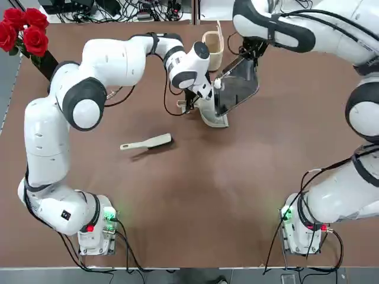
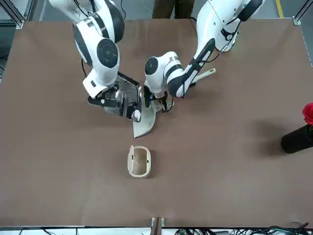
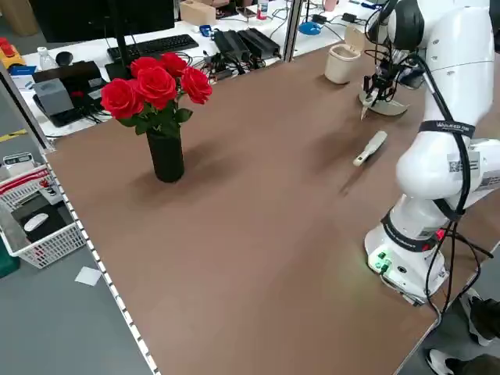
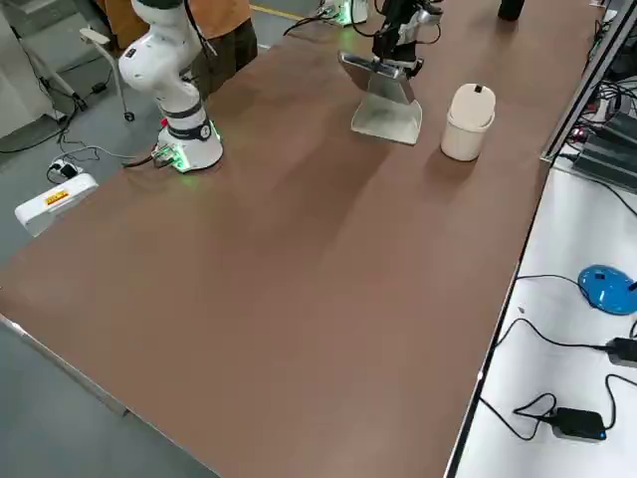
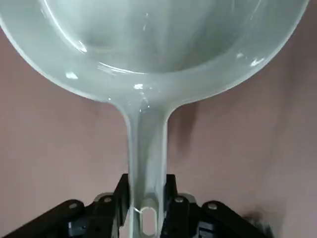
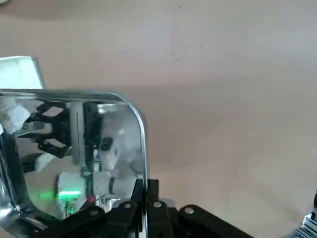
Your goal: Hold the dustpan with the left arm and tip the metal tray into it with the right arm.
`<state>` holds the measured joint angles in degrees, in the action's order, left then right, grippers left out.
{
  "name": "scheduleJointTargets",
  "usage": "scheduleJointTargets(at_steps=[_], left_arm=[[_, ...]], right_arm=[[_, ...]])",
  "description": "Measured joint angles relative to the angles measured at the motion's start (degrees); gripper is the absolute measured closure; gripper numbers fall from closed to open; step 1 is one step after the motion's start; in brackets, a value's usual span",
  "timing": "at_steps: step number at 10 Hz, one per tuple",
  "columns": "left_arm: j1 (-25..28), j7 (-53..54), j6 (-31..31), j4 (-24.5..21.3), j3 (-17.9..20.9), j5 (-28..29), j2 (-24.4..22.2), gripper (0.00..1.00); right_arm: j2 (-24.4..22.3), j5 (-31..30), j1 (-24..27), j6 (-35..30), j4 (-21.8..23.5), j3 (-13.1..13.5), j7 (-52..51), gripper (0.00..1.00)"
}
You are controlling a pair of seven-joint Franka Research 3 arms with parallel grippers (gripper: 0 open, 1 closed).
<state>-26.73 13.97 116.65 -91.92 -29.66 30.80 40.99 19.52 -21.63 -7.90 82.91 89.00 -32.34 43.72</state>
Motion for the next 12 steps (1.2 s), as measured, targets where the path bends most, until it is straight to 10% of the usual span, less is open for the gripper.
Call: scheduleJointTargets(at_steps=[12], left_arm=[[0.1, -0.1, -0.2, 0.0, 0.1, 0.0, 0.0, 0.68]], right_arm=[[8.6, -17.8, -14.6, -13.7, -13.2, -0.2, 8.1, 0.95]])
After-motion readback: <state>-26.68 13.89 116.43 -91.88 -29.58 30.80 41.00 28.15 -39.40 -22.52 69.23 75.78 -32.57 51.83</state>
